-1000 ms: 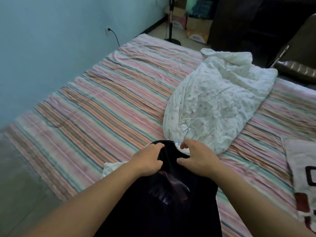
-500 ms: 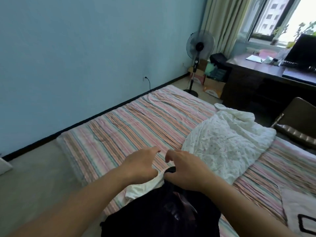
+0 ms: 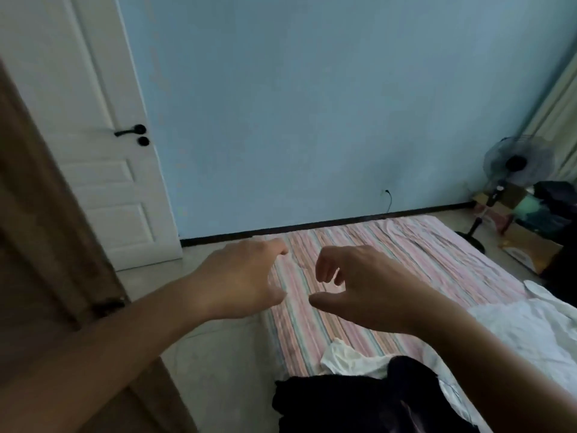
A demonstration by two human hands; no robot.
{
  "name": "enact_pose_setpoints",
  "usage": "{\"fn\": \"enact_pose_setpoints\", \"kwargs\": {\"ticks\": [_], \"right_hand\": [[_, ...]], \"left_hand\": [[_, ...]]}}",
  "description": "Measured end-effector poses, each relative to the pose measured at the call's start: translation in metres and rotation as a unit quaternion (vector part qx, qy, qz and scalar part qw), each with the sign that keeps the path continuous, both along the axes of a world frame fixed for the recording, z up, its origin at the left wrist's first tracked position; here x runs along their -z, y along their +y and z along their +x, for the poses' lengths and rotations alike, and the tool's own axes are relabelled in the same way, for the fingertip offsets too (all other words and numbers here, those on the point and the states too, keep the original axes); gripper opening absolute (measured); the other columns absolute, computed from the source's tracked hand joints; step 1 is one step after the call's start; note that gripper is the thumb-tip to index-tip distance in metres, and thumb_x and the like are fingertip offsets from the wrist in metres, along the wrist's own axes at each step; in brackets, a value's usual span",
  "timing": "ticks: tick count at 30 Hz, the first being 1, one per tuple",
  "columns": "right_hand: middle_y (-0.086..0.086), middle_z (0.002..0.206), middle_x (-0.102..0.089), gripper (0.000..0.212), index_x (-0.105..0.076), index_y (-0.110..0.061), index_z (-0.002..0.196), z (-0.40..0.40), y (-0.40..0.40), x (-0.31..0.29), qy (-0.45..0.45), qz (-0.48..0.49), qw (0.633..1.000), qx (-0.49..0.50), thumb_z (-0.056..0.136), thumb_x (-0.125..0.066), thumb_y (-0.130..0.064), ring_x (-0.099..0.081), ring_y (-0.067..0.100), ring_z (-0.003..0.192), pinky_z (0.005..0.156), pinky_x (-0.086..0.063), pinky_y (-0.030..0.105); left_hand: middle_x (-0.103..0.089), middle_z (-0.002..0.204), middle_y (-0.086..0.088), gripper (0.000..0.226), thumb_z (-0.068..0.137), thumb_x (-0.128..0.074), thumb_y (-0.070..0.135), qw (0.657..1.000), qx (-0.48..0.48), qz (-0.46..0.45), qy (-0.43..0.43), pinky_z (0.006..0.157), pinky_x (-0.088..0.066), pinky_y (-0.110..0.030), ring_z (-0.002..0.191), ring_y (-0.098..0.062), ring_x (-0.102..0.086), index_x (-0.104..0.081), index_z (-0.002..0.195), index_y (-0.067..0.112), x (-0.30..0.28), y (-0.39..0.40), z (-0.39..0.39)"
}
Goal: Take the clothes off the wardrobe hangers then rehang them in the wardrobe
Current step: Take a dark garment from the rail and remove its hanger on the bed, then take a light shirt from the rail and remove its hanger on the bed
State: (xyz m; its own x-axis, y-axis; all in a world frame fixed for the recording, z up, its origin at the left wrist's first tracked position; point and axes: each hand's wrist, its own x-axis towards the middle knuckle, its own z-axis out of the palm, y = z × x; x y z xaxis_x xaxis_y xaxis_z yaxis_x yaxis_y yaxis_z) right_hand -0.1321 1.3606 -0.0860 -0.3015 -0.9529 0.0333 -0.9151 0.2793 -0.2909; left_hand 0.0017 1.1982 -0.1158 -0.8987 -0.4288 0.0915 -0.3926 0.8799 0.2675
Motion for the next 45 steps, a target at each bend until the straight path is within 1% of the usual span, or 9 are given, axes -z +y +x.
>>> {"fn": "enact_pose_setpoints", "kwargs": {"ticks": [9,13,16,21,26,32,36,43,45], "right_hand": [[-0.018,0.094,-0.062,0.035,-0.056,-0.036,0.107,0.090,-0.100,-0.048,0.039,-0.003,0.975,-0.216,0.083,-0.063,-0.060,-0.060,0.002,0.084,0.077,-0.056,0.035],[-0.019,0.100,-0.061,0.041,-0.055,-0.038,0.116,0.126,-0.135,-0.060,0.056,0.011,0.945,-0.323,0.084,-0.061,-0.064,-0.060,0.003,0.086,0.079,-0.057,0.032],[-0.018,0.103,-0.063,0.040,-0.056,-0.038,0.115,0.157,-0.159,-0.064,0.050,-0.006,0.919,-0.391,0.084,-0.063,-0.063,-0.062,0.004,0.088,0.078,-0.058,0.029],[-0.023,0.096,-0.059,0.038,-0.051,-0.045,0.112,0.219,-0.183,-0.058,0.049,-0.023,0.880,-0.472,0.081,-0.065,-0.062,-0.058,-0.002,0.084,0.070,-0.051,0.020],[-0.025,0.092,-0.053,0.040,-0.046,-0.051,0.112,0.286,-0.191,-0.060,0.047,-0.027,0.840,-0.539,0.078,-0.063,-0.065,-0.053,-0.006,0.084,0.070,-0.047,0.019],[-0.018,0.087,-0.059,0.036,-0.054,-0.042,0.107,0.380,-0.192,-0.076,0.023,-0.026,0.797,-0.603,0.078,-0.065,-0.060,-0.059,-0.001,0.081,0.075,-0.055,0.030],[-0.015,0.085,-0.063,0.033,-0.056,-0.037,0.103,0.442,-0.188,-0.082,0.040,-0.049,0.770,-0.635,0.081,-0.065,-0.059,-0.061,0.001,0.078,0.076,-0.056,0.034],[-0.007,0.084,-0.065,0.029,-0.059,-0.028,0.106,0.539,-0.161,-0.083,-0.010,-0.040,0.701,-0.712,0.089,-0.066,-0.050,-0.062,0.008,0.074,0.068,-0.057,0.037],[-0.008,0.082,-0.062,0.032,-0.058,-0.026,0.108,0.566,-0.150,-0.081,0.008,-0.069,0.684,-0.726,0.089,-0.065,-0.051,-0.061,0.013,0.075,0.066,-0.054,0.038]], "left_hand": [[-0.059,0.087,0.015,0.057,0.077,-0.071,0.052,0.977,-0.209,0.027,0.041,0.061,-0.057,-0.032,0.071,-0.003,-0.060,-0.049,0.128,0.040,-0.035,-0.033,0.142],[-0.053,0.103,0.028,0.054,0.081,-0.070,0.055,0.955,-0.290,0.059,0.031,0.062,-0.049,-0.020,0.089,-0.001,-0.059,-0.046,0.128,0.046,-0.048,-0.030,0.208],[-0.044,0.110,0.028,0.061,0.080,-0.070,0.057,0.924,-0.373,0.084,0.028,0.076,-0.047,-0.021,0.102,0.002,-0.052,-0.043,0.134,0.046,-0.060,-0.018,0.253],[-0.055,0.108,0.018,0.042,0.077,-0.073,0.058,0.860,-0.501,0.089,0.030,0.083,-0.055,-0.032,0.095,-0.001,-0.057,-0.054,0.110,0.043,-0.076,0.016,0.319],[-0.043,0.138,0.015,0.079,0.074,-0.072,0.065,0.823,-0.556,0.118,0.000,0.096,-0.048,-0.028,0.115,-0.004,-0.049,-0.040,0.142,0.040,-0.088,0.058,0.390],[-0.032,0.156,0.009,0.099,0.074,-0.072,0.066,0.768,-0.630,0.113,-0.011,0.108,-0.037,-0.024,0.135,-0.009,-0.039,-0.024,0.154,0.032,-0.101,0.106,0.471],[-0.024,0.160,0.009,0.103,0.075,-0.070,0.066,0.724,-0.682,0.100,-0.004,0.101,-0.032,-0.018,0.140,-0.011,-0.033,-0.015,0.156,0.035,-0.109,0.139,0.517],[-0.034,0.157,0.003,0.101,0.073,-0.071,0.068,0.652,-0.752,0.097,-0.016,0.108,-0.036,-0.025,0.137,-0.013,-0.039,-0.027,0.154,0.026,-0.117,0.201,0.589],[-0.044,0.149,-0.001,0.093,0.075,-0.071,0.065,0.627,-0.773,0.094,-0.023,0.097,-0.040,-0.020,0.127,-0.012,-0.047,-0.037,0.150,0.024,-0.117,0.219,0.605]]}}
